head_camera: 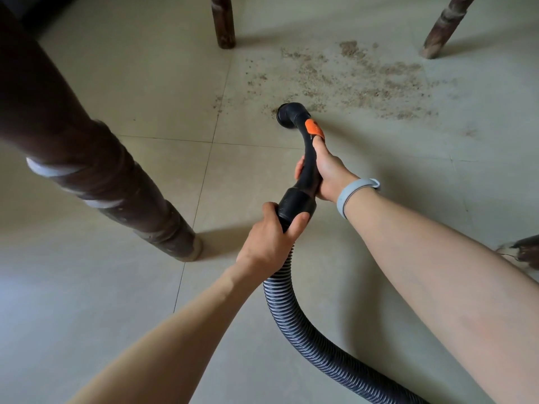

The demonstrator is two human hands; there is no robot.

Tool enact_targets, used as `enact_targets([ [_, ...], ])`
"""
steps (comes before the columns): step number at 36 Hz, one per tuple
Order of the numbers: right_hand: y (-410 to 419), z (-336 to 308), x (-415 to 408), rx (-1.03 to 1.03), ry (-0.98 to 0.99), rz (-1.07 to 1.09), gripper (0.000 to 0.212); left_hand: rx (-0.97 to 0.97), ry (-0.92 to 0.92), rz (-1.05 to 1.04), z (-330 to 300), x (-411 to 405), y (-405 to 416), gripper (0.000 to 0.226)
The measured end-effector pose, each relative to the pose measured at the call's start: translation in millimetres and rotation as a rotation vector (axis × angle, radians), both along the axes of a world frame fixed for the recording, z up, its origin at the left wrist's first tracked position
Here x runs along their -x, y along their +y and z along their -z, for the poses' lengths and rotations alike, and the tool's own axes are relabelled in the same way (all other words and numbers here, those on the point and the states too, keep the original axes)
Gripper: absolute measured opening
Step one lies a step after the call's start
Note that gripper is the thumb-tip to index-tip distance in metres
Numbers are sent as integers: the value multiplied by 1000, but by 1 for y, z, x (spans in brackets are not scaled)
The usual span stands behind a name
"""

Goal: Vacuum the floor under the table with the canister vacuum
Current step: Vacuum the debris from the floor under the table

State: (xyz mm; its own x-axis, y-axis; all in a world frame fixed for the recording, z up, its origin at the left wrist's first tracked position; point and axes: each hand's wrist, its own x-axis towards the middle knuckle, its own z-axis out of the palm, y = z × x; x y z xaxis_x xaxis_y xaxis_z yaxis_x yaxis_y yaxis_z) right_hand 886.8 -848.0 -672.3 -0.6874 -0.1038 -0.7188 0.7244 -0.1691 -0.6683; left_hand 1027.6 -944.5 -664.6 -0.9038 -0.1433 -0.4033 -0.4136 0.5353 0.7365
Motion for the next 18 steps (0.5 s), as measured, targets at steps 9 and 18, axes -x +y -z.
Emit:
enact_targets([
  [9, -33, -3, -6, -37, 10, 99, 48, 45, 5, -21, 2, 0, -23, 39],
  [18, -58, -8, -18, 93, 4, 80, 31, 27, 16, -105, 4, -3, -39, 37],
])
